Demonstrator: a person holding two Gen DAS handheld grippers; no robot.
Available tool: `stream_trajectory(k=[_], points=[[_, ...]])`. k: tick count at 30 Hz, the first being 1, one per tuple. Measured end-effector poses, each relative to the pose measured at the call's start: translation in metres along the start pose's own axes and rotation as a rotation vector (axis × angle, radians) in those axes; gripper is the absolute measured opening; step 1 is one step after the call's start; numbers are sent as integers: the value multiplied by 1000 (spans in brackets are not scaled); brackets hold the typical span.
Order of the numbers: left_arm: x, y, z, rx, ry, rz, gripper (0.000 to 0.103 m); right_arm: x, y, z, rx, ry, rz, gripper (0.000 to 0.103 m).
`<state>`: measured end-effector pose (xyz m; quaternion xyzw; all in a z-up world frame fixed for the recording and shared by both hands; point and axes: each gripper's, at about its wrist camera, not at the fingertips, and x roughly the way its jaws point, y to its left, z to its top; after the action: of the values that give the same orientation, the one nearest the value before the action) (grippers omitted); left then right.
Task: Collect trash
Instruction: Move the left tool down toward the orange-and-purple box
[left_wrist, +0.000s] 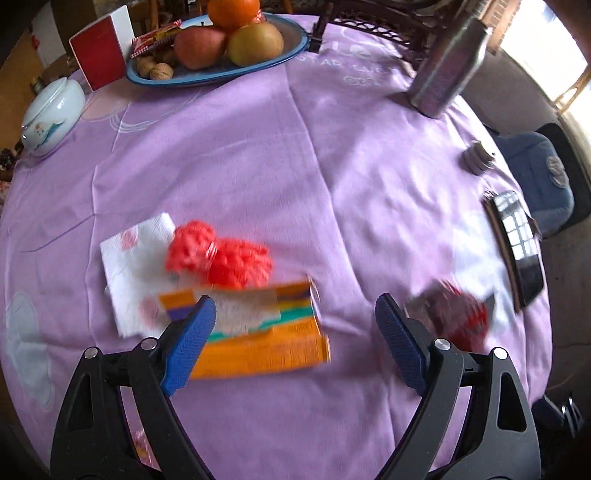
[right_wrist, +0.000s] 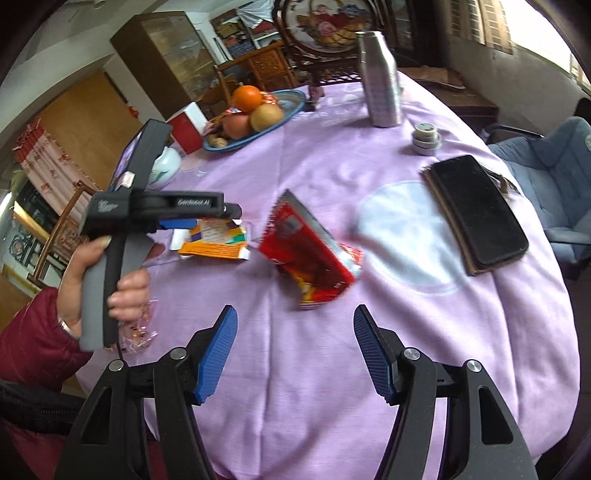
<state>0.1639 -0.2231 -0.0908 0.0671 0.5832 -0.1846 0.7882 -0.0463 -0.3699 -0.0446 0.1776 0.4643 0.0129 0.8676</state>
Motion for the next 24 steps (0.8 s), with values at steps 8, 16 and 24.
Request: stream_trajectory(k=[8, 16, 24], points=[[19, 8, -16, 37, 44, 100, 86, 9, 6, 8, -13, 9, 25, 65], [1, 77, -56, -73, 90, 171, 86, 20, 36, 15, -80, 20, 94, 65], [-25, 103, -69, -181, 76, 56, 86, 26, 60, 16, -128, 34, 142, 65]])
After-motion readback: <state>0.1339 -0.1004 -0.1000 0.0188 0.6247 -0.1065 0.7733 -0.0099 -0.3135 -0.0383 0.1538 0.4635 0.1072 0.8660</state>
